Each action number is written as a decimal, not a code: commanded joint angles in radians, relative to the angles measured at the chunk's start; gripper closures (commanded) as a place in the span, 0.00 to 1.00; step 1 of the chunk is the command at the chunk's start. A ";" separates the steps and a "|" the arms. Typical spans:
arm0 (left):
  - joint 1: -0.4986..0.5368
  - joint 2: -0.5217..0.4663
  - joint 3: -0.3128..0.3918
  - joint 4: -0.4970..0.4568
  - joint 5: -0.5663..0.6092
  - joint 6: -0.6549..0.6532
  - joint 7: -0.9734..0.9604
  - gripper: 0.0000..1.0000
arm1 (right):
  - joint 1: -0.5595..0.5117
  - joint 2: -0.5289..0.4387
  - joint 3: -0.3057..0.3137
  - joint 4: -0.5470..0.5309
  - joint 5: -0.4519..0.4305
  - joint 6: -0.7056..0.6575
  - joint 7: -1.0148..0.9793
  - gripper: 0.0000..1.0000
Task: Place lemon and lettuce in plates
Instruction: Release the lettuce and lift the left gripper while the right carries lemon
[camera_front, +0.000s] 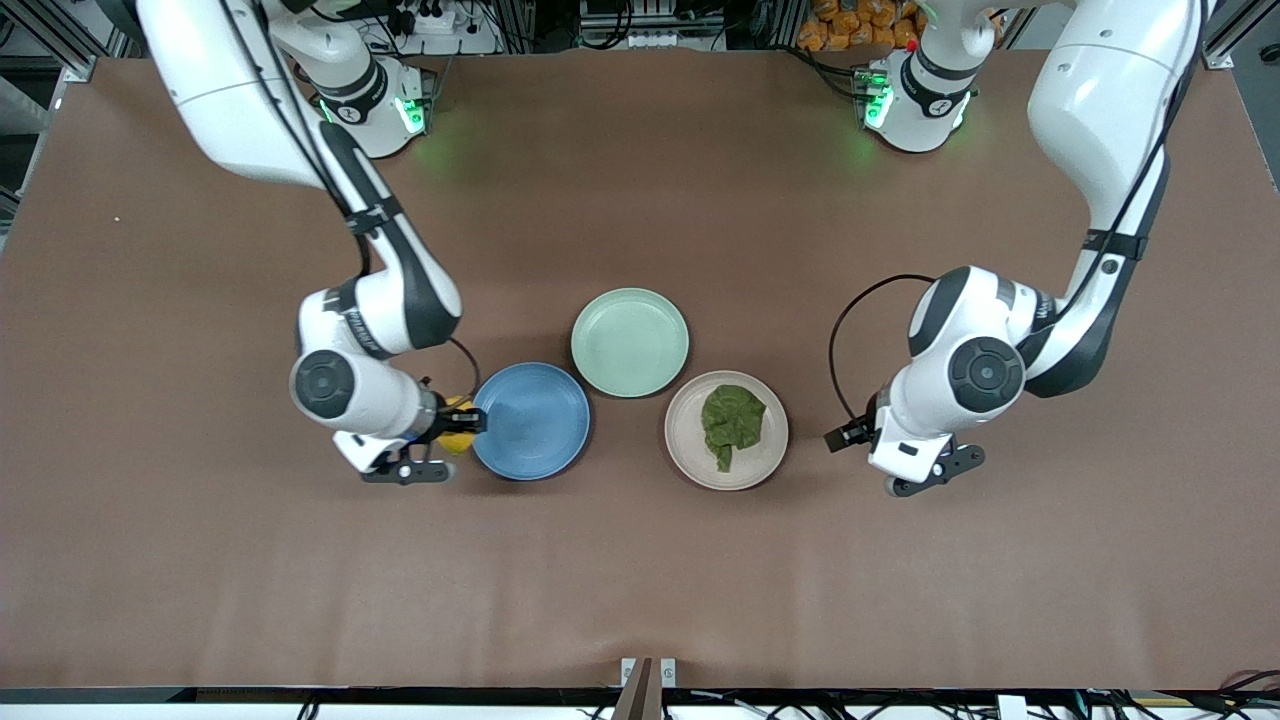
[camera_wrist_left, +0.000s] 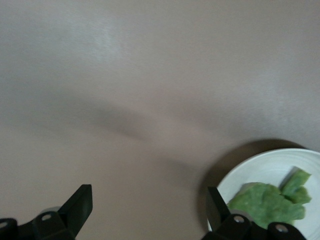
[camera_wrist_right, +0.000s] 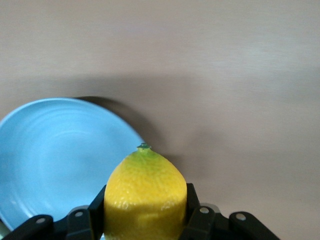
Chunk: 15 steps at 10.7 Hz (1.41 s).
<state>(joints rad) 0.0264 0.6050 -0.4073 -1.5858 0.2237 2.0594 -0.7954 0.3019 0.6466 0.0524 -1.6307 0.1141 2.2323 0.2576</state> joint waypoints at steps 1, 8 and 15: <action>-0.008 -0.123 0.040 -0.133 0.016 -0.038 0.069 0.00 | 0.026 0.033 -0.005 0.031 0.018 0.020 0.011 0.77; -0.085 -0.384 0.215 -0.462 -0.150 -0.035 0.222 0.00 | 0.080 0.070 -0.005 0.032 0.019 0.082 0.199 0.75; -0.100 -0.616 0.341 -0.522 -0.254 -0.030 0.335 0.00 | 0.121 0.088 -0.006 0.031 -0.022 0.109 0.192 0.28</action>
<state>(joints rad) -0.0574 0.0512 -0.0945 -2.1253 -0.0041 2.0264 -0.5137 0.4174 0.7225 0.0518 -1.6220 0.1113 2.3414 0.4377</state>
